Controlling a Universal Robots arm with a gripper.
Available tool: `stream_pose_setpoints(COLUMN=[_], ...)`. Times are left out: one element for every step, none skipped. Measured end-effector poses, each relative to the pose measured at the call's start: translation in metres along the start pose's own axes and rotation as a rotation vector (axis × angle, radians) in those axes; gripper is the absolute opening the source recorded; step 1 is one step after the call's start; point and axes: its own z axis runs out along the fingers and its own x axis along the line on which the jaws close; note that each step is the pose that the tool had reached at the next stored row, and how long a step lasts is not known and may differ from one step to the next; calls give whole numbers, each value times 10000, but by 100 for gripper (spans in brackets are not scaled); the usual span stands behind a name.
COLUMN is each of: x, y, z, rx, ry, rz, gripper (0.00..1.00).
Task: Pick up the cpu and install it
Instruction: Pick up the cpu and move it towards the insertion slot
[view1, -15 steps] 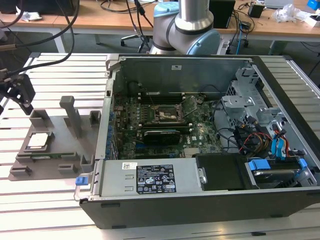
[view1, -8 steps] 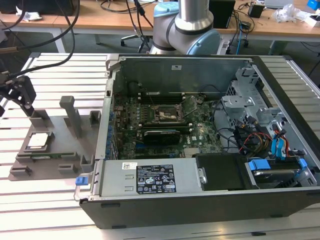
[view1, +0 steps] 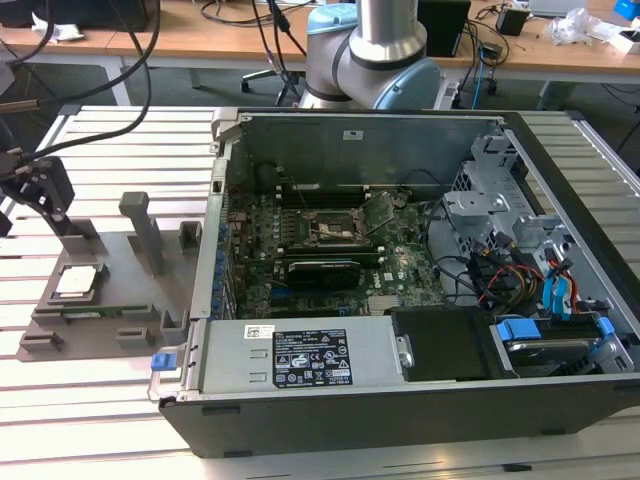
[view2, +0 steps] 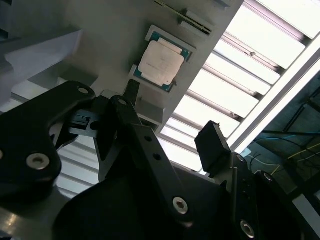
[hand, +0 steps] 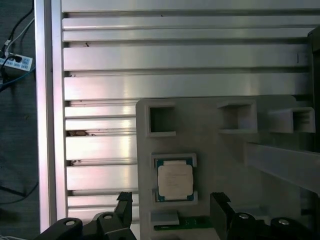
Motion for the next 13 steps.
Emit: stream_pose_setpoints(x=[0,0,1,1,2,3,3,3,3,4,4,4,4], y=[0,0,0,-1,-1,-1,-1,-1,-1,-1,-2,-2,-2], z=[5,9,20,57,95,117,122,127,131,138,143,147,151], rx=[0,0,0,-1,-1,0,0,0,0,0,0,0,0], ry=[0,0,-1,-1,-1,0,0,0,0,0,-1,0,0], rz=[0,0,0,0,0,0,0,0,0,0,0,0,0], gripper=[72,72,72,72,72,72,72,72,72,72,72,72,72])
